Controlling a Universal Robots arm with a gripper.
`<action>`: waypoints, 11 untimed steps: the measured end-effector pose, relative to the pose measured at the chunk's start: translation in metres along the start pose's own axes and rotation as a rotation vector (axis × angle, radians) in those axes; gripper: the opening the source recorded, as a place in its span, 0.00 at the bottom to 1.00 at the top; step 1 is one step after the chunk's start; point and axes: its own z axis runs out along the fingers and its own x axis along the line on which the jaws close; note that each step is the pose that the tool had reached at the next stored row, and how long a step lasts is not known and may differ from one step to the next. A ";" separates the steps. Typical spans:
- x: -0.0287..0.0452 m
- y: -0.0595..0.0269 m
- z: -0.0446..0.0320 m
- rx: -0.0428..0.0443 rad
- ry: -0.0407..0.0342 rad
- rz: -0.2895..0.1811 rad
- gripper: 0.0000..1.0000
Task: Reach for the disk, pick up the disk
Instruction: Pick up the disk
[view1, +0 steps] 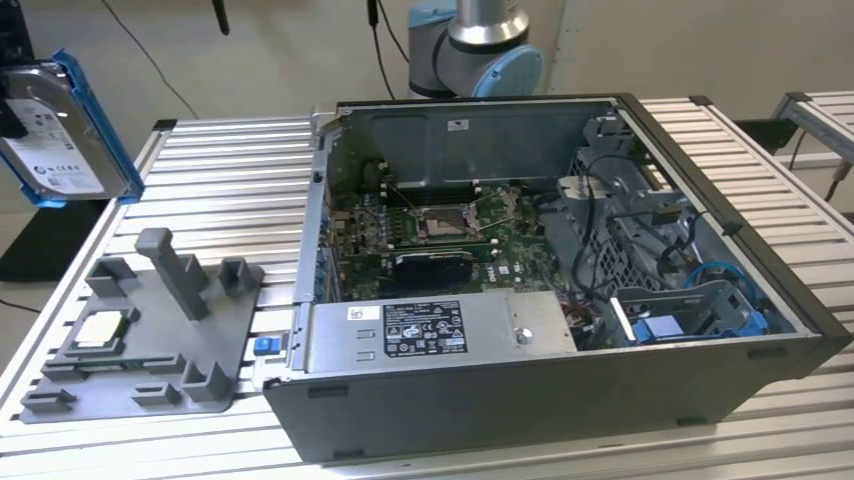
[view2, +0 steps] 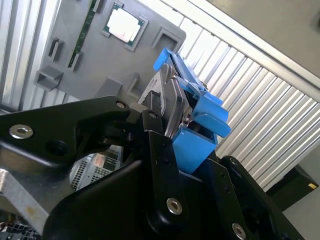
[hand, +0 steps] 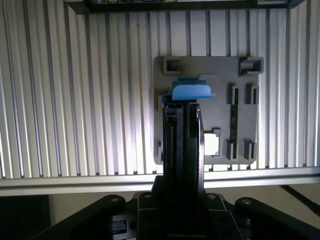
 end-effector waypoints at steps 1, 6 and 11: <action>0.0000 0.0000 -0.0011 0.0000 0.0000 0.000 0.00; -0.0001 -0.0001 -0.0059 0.0000 0.0000 0.000 0.00; -0.0003 -0.0002 -0.0101 0.0000 0.0000 0.000 0.00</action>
